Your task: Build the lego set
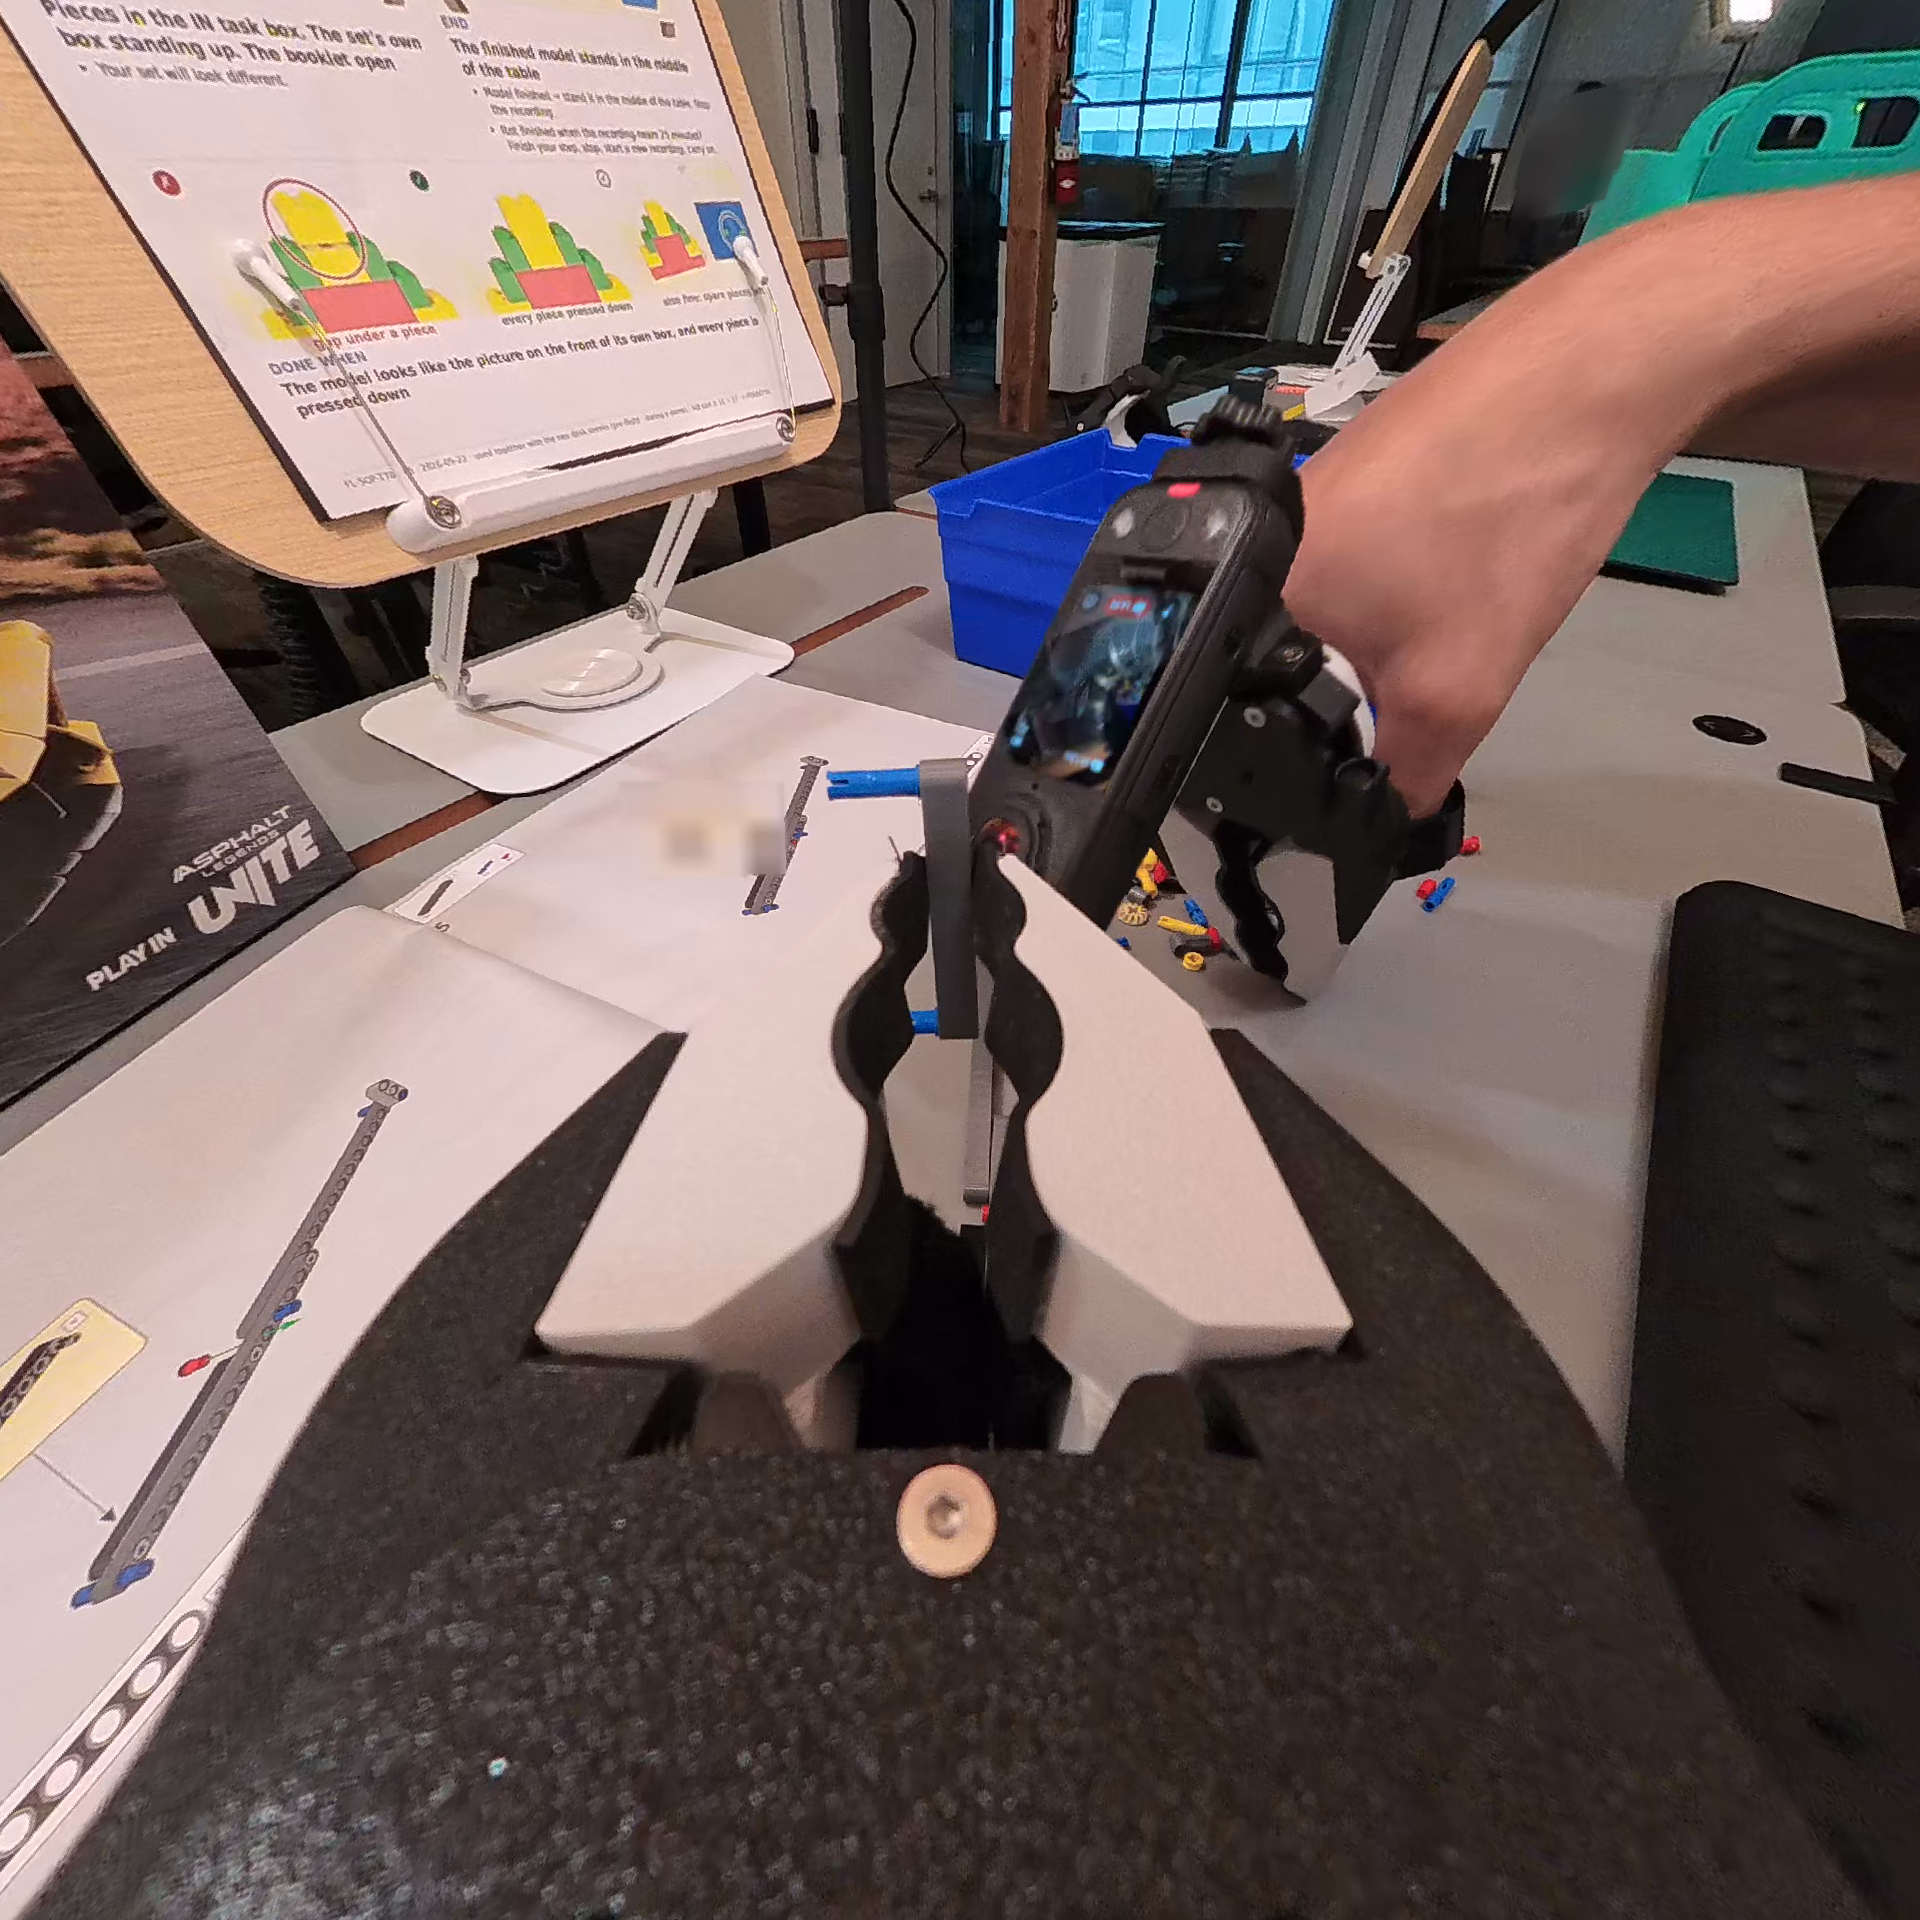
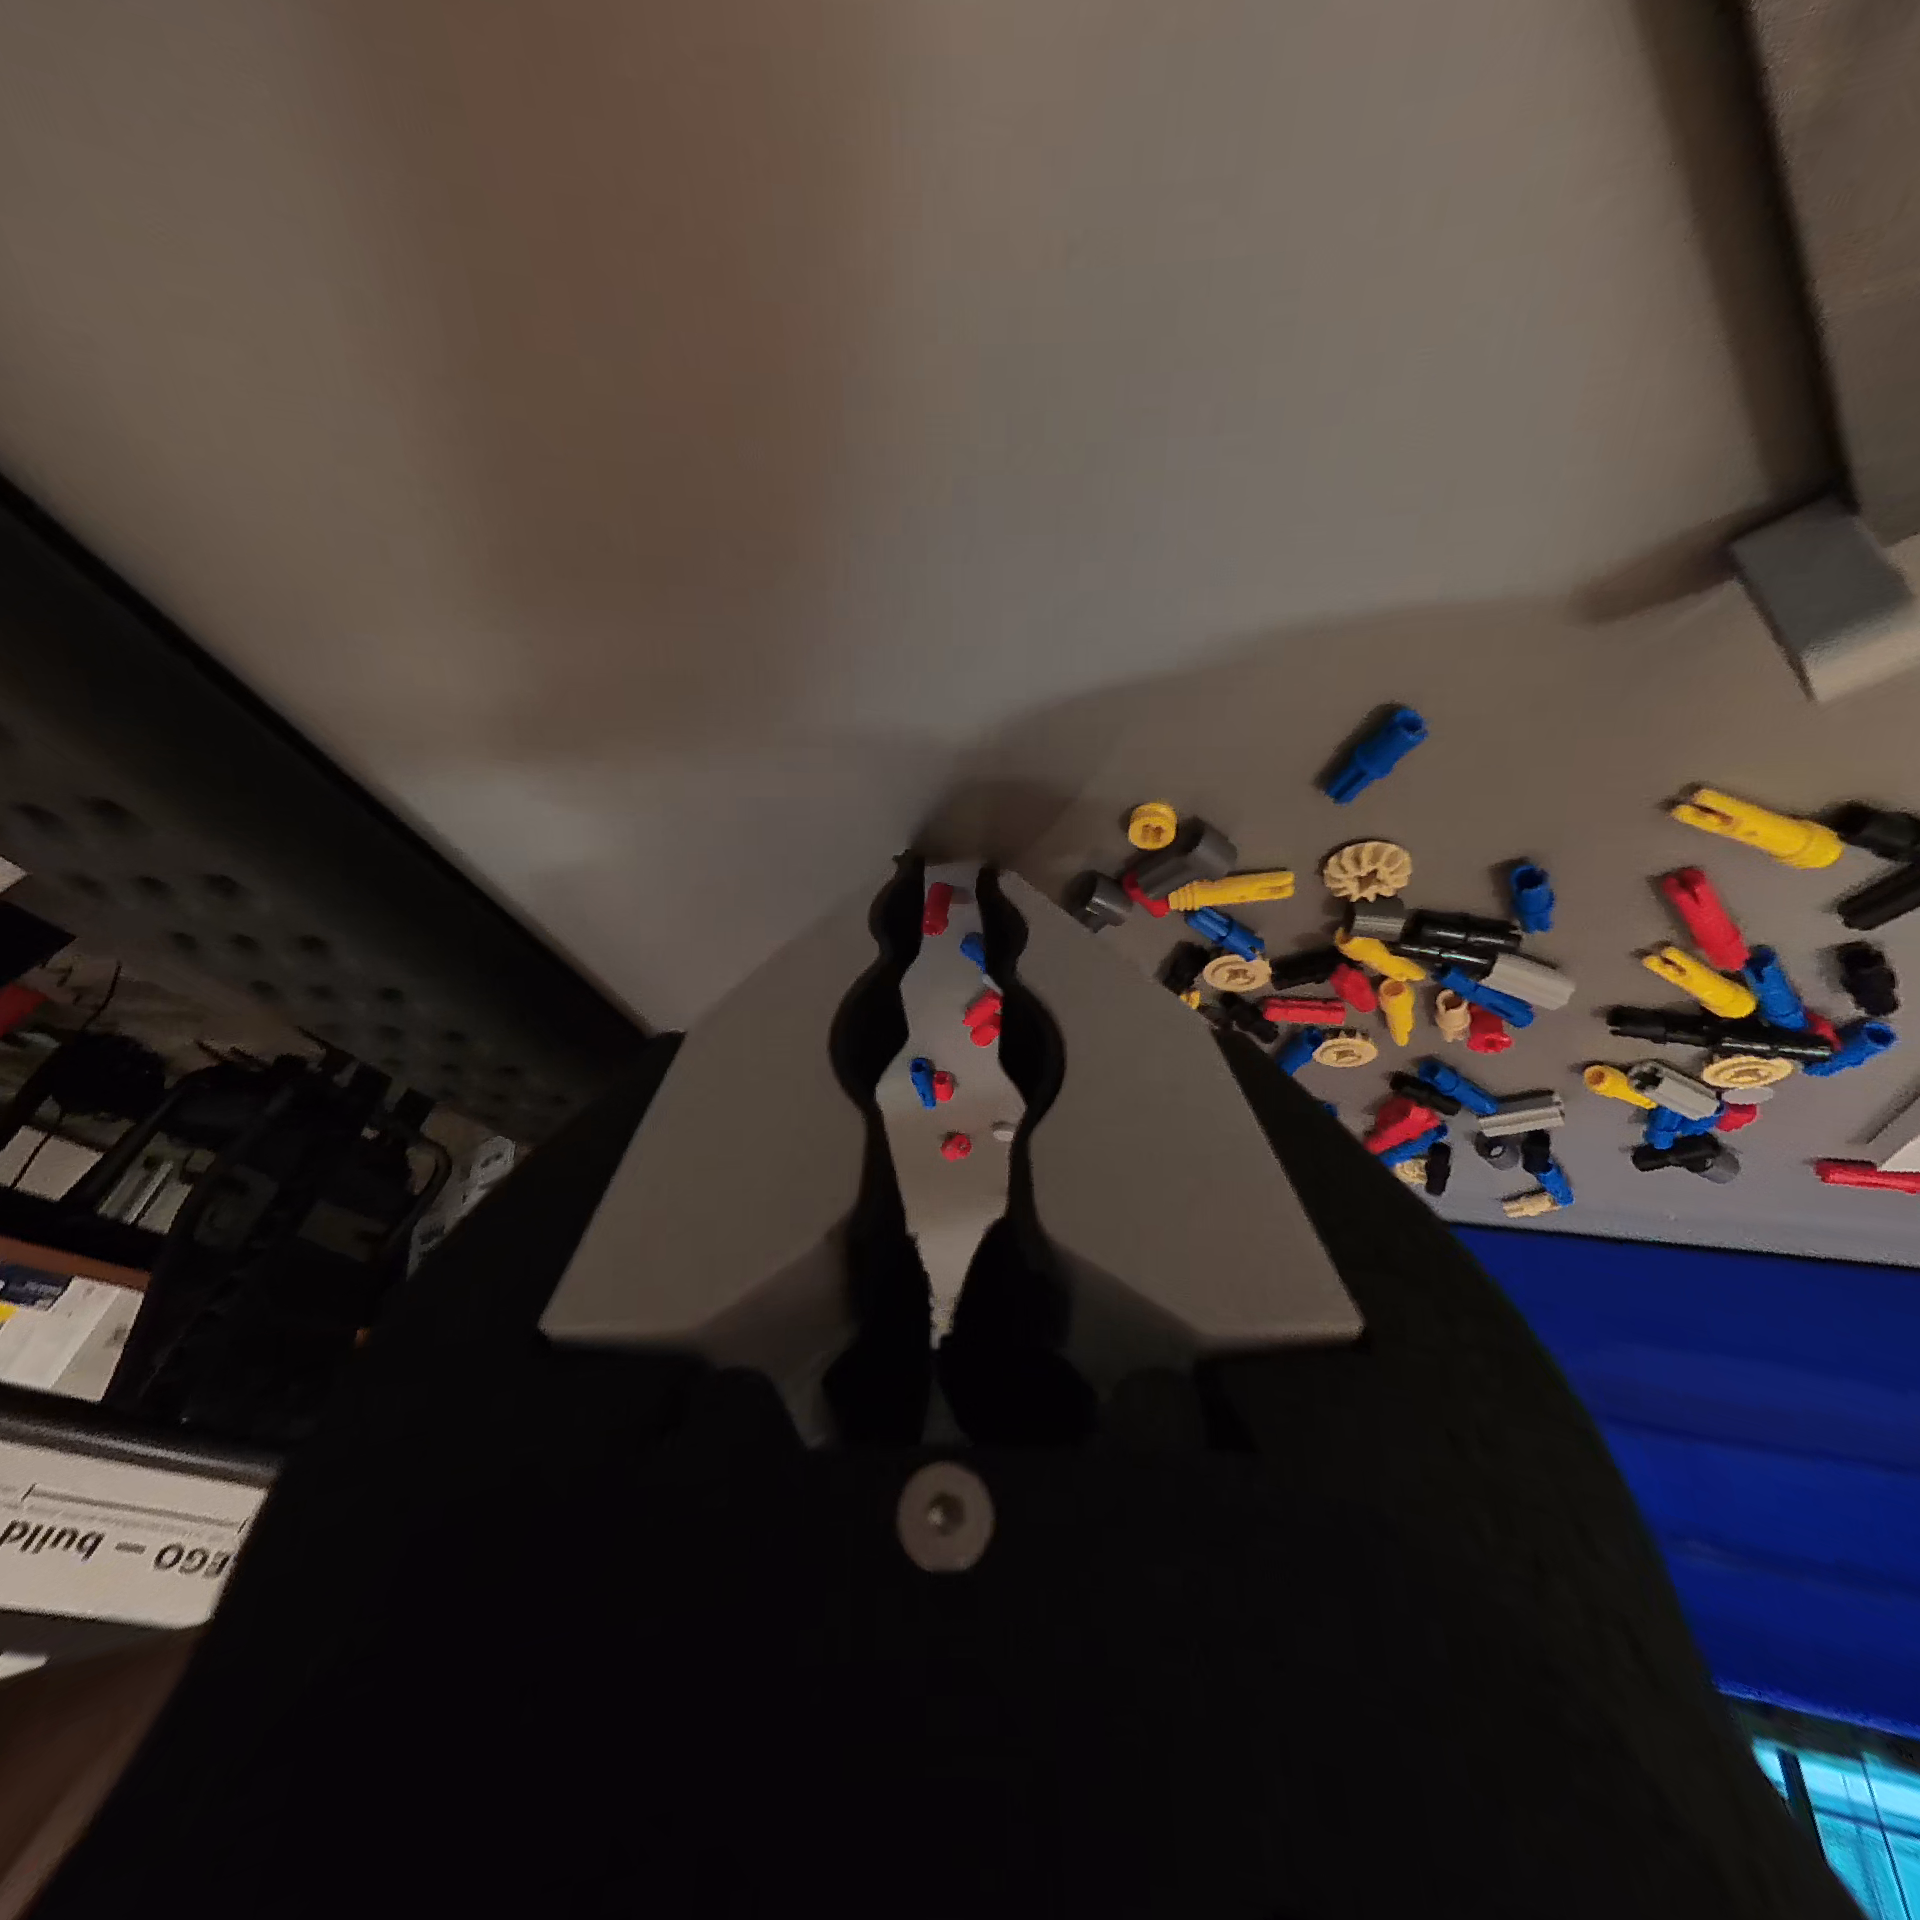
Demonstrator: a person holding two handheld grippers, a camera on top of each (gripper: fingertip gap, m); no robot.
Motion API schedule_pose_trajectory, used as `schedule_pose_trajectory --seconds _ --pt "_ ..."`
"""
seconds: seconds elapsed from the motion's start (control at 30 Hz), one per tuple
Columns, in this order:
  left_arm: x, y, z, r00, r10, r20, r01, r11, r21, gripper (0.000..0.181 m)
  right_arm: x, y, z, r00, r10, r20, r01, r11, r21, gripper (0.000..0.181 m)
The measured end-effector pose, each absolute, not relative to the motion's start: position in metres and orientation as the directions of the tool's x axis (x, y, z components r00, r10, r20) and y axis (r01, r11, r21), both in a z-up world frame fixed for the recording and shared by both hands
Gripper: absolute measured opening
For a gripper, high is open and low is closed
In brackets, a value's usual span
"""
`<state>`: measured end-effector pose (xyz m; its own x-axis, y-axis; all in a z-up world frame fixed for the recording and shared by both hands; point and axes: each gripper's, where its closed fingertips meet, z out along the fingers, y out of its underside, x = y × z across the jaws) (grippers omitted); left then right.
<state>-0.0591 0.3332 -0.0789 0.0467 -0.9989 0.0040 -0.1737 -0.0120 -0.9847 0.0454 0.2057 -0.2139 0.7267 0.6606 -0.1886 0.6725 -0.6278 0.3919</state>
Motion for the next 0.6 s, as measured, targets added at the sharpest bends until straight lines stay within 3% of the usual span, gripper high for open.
schedule_pose_trajectory --seconds 0.13,0.33,0.43,0.6 --pt "-0.060 0.333 -0.078 0.049 -0.999 -0.001 -0.170 -0.007 -0.985 0.006 0.046 0.212 -0.206 0.714 0.687 -0.133 0.693 -0.669 0.268 0.017" --pt "-0.060 0.335 -0.076 0.049 -0.999 0.008 -0.159 -0.016 -0.987 0.006 0.042 0.214 -0.174 0.781 0.624 -0.019 0.589 -0.746 -0.312 0.039" --pt "-0.059 0.332 -0.077 0.037 -0.999 0.013 -0.163 -0.019 -0.986 0.006 0.047 0.201 -0.179 0.811 0.583 0.051 0.554 -0.737 -0.387 0.026" --pt "-0.057 0.324 -0.080 0.017 -1.000 0.006 -0.178 -0.009 -0.984 0.006 0.048 0.197 -0.194 0.798 0.593 0.108 0.585 -0.717 -0.379 0.018"
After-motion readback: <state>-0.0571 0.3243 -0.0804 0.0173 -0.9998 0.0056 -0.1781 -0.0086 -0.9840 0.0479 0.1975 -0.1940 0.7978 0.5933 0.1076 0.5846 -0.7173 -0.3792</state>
